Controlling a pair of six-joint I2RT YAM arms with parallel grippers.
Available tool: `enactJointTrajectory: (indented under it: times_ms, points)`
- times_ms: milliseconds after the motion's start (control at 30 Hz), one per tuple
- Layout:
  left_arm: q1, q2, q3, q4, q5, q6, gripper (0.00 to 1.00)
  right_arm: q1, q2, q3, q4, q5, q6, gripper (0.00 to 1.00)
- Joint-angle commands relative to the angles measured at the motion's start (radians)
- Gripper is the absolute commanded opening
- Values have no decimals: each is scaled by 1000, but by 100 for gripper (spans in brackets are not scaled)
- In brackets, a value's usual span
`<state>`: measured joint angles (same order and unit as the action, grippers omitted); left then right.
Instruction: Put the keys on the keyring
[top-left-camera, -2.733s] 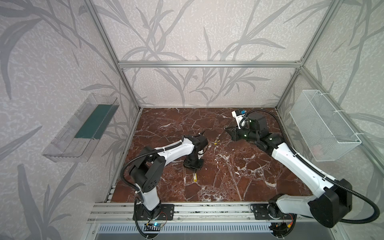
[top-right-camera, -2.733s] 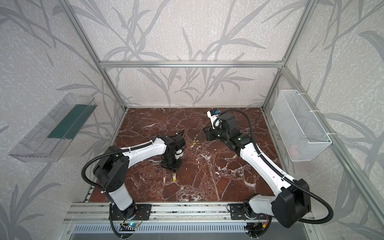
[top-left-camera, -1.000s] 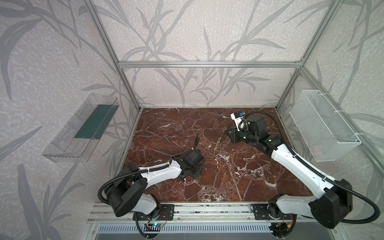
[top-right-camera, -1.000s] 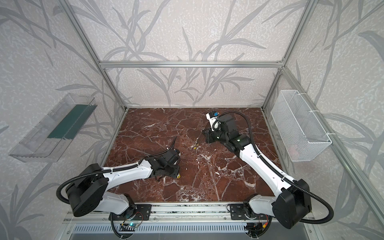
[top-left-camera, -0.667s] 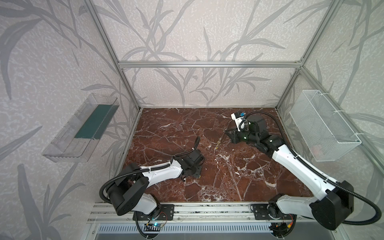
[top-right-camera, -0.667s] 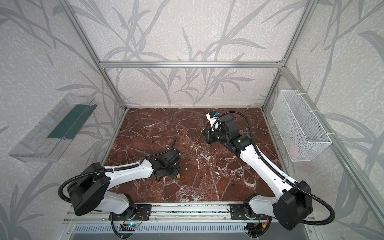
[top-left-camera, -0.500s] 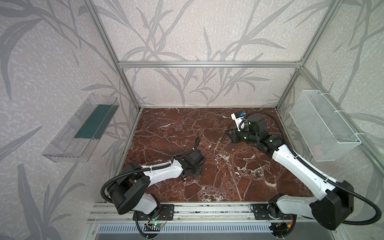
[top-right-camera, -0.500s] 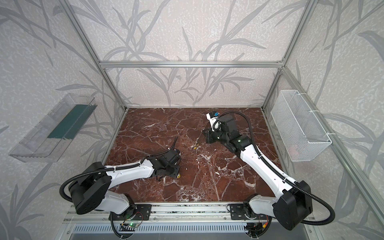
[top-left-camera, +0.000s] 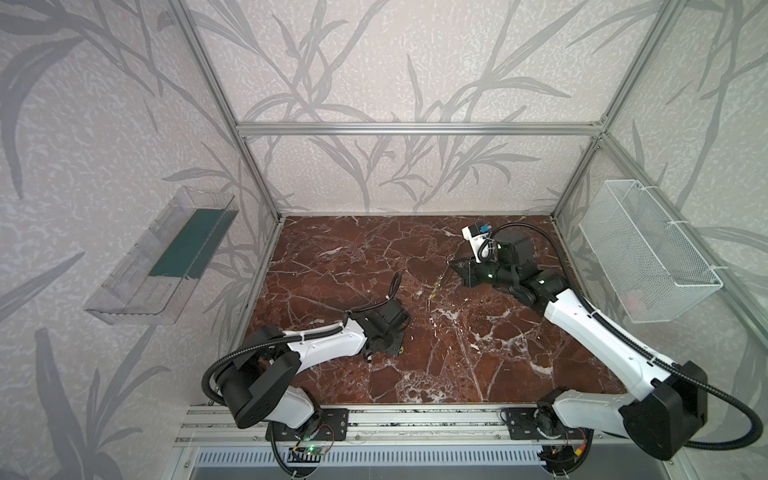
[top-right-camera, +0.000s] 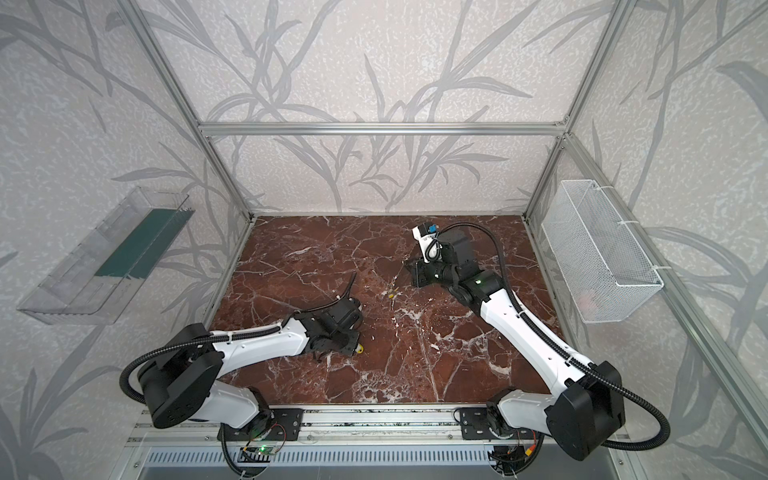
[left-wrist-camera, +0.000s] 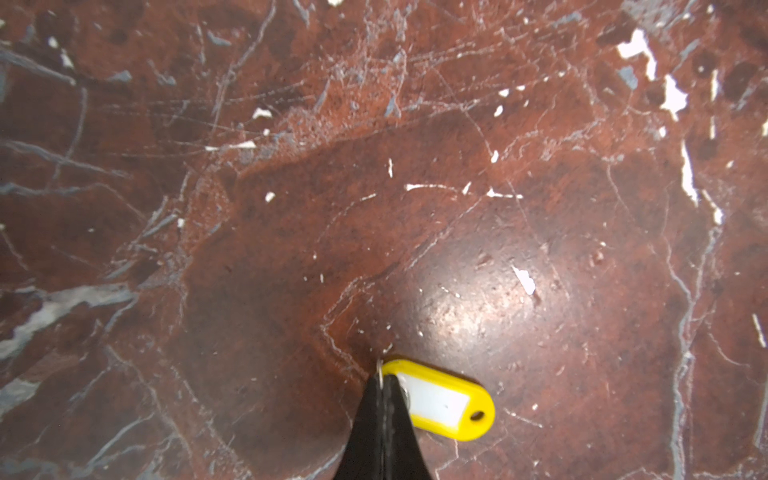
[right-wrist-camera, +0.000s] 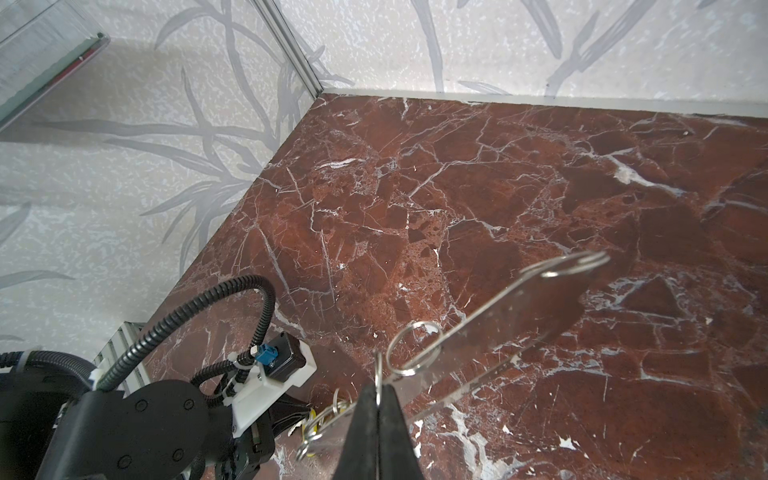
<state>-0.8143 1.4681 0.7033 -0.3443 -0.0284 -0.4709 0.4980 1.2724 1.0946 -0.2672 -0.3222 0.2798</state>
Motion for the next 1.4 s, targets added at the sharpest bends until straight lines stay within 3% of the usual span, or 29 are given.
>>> enactJointTrajectory:
  times_ms: [0,300,700,833,1067,1233,1367]
  points:
    - [-3,-18,34,-22,-27,-3,0,7,-31,10,13,3,-4,0]
    - [-2,-143,84,-80,-96,-12,0,6,-39,13,32,10,-10,0]
    - [6,-380,130,-11,-198,143,0,4,-46,11,110,-72,-51,0]
    - [19,-424,168,11,-178,215,0,5,-69,-27,209,-124,-77,0]
    - [45,-447,225,59,-59,334,0,32,-74,-9,187,-193,-236,0]
    - [58,-479,207,152,16,418,0,108,-71,32,52,-83,-423,0]
    - [62,-505,168,223,90,473,0,158,-55,75,-39,12,-487,0]
